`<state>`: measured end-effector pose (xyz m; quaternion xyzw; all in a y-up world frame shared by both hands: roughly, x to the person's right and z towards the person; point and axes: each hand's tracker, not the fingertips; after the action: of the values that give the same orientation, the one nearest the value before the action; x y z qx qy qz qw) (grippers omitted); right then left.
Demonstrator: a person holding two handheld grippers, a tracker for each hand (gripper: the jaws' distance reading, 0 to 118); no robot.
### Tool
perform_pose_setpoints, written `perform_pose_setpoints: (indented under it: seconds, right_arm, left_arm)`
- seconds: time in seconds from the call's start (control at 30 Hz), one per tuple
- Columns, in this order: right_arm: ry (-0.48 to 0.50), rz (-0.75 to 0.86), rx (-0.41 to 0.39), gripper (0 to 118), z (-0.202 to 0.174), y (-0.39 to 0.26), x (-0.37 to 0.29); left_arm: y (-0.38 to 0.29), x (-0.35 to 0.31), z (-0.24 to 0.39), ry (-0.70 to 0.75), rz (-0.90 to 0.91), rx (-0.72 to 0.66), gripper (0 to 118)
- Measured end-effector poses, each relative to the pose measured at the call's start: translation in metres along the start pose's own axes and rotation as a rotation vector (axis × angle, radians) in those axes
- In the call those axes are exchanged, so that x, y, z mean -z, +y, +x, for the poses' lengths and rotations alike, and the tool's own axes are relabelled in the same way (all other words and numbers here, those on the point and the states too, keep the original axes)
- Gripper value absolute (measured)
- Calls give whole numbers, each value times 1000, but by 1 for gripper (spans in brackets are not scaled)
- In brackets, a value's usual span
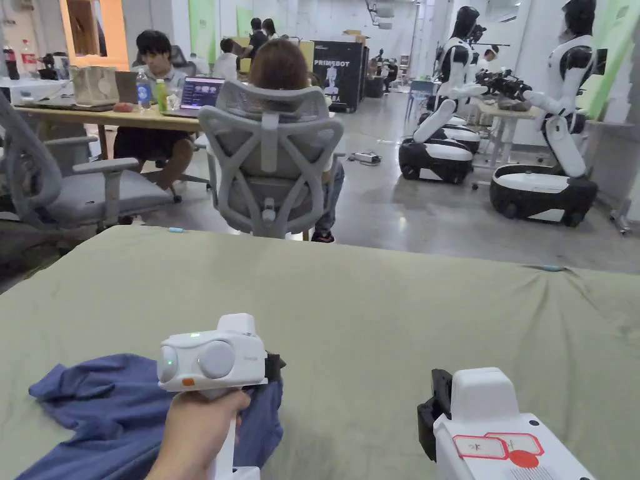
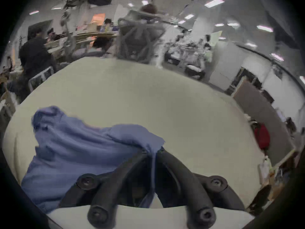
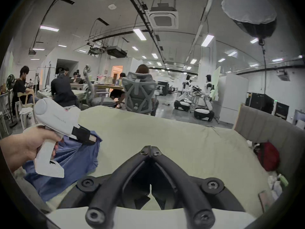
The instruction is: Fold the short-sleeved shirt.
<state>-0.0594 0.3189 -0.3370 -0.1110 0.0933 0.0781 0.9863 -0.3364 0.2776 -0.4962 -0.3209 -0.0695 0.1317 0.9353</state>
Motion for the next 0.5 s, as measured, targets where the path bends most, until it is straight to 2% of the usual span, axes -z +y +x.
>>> perform_pose_setpoints:
  seconds: [0.2,0.33,0.5]
  right_arm:
    - [-154,4,24,0,85,-10,-47]
    - [-262,-8,50,0,140,-24,-73]
    - [-365,-48,87,0,194,-49,-93]
  left_arm:
    - [9,8,190,-299,33,149,2]
    - [-10,23,301,-482,-10,207,2]
    - [-76,81,382,-506,-198,310,2]
